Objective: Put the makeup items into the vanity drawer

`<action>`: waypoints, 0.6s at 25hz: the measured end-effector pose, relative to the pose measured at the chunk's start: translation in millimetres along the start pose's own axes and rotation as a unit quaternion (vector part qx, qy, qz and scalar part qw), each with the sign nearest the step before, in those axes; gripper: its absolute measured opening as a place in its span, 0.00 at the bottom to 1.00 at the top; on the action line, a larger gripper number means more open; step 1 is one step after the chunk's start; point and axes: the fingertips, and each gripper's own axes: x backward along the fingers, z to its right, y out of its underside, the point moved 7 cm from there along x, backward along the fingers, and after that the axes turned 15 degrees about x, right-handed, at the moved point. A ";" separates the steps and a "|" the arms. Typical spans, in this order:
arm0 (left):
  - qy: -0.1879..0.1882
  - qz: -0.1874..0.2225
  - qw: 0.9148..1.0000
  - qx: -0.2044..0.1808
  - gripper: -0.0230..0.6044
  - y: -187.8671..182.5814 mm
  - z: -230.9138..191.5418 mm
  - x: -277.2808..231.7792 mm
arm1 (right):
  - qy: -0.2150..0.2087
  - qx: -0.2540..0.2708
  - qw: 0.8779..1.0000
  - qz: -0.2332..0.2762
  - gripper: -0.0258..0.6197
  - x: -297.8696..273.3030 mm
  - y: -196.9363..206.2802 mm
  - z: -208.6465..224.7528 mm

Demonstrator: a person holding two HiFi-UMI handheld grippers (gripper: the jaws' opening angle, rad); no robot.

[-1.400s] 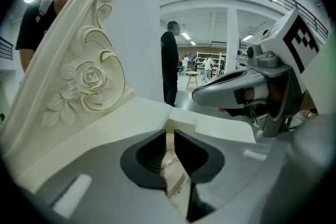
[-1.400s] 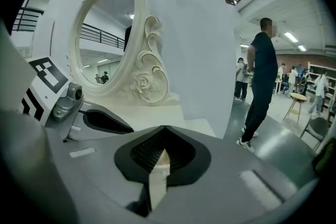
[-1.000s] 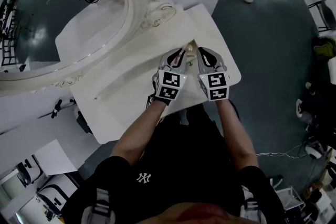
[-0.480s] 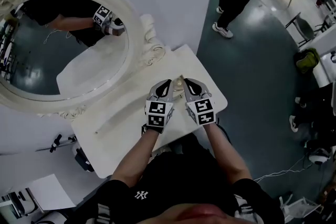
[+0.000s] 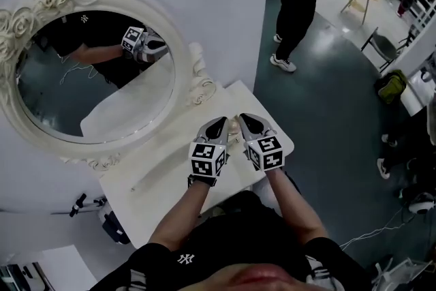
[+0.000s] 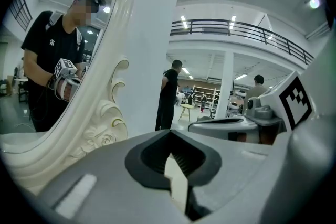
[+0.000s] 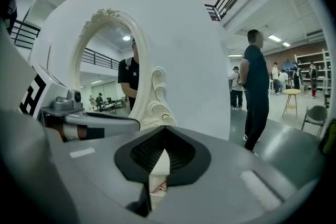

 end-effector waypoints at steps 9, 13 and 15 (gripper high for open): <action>0.035 0.009 0.999 0.009 0.04 -16.0 21.9 17.0 | 0.010 0.012 1.000 0.015 0.08 20.6 -20.0 -5.6; 0.044 0.015 0.999 0.008 0.04 -22.0 29.6 23.4 | 0.014 0.019 0.999 0.025 0.08 26.3 -31.0 -6.7; 0.048 0.016 0.999 0.007 0.04 -23.7 32.2 26.4 | 0.016 0.021 0.999 0.027 0.08 28.3 -34.4 -8.0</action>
